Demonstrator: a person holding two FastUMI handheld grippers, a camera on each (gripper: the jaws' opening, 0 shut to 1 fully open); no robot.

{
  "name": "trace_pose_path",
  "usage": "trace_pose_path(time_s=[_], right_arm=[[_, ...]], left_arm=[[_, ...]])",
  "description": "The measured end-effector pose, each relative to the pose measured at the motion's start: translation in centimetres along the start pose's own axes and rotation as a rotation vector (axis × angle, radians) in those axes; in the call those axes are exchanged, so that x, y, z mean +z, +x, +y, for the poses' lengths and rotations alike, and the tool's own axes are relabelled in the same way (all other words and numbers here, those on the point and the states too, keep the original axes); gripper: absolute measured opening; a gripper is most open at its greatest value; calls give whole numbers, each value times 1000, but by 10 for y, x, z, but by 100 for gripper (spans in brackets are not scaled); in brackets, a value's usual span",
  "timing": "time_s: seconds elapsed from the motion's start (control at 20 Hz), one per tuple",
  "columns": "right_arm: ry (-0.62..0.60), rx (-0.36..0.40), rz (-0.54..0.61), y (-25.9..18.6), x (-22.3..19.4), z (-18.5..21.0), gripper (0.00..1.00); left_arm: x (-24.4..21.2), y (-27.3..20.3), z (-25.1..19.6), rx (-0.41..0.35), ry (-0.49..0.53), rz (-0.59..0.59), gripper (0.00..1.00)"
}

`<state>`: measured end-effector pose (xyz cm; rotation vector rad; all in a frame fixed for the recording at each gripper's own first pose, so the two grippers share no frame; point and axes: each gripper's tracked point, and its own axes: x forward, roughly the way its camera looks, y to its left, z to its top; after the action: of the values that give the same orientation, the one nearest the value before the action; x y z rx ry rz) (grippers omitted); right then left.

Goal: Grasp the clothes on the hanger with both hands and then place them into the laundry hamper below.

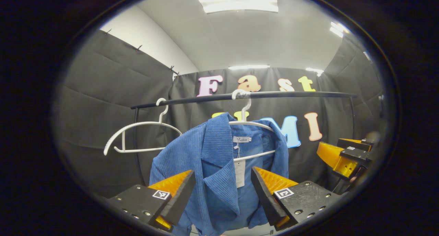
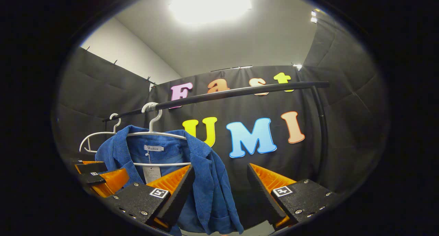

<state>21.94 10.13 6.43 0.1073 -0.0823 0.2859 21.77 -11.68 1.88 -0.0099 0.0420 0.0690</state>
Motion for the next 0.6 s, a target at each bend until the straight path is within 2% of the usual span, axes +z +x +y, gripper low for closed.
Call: trace_pose_path(time_s=[0.05,0.1,0.15,0.2,0.3,0.35,0.4,0.45,0.6], right_arm=[[7,18,0,9,-3,4,94],[16,33,7,18,-8,7,92],[23,49,11,26,-13,9,92],[25,67,17,35,-19,14,94],[10,90,35,55,-31,18,94],[0,100,40,64,-36,20,94],[-7,106,53,71,-43,22,94],[-6,111,67,77,-52,23,94],[16,119,107,96,-73,30,94]], left_arm=[[-5,4,0,15,8,8,93],[-7,9,2,35,21,7,99],[-8,14,4,57,36,6,99],[-11,20,7,78,50,9,93],[-16,33,9,109,63,22,94],[-19,39,10,122,65,22,99],[-21,41,11,138,72,22,99],[-21,42,12,154,81,14,94],[-23,47,15,199,103,5,93]])
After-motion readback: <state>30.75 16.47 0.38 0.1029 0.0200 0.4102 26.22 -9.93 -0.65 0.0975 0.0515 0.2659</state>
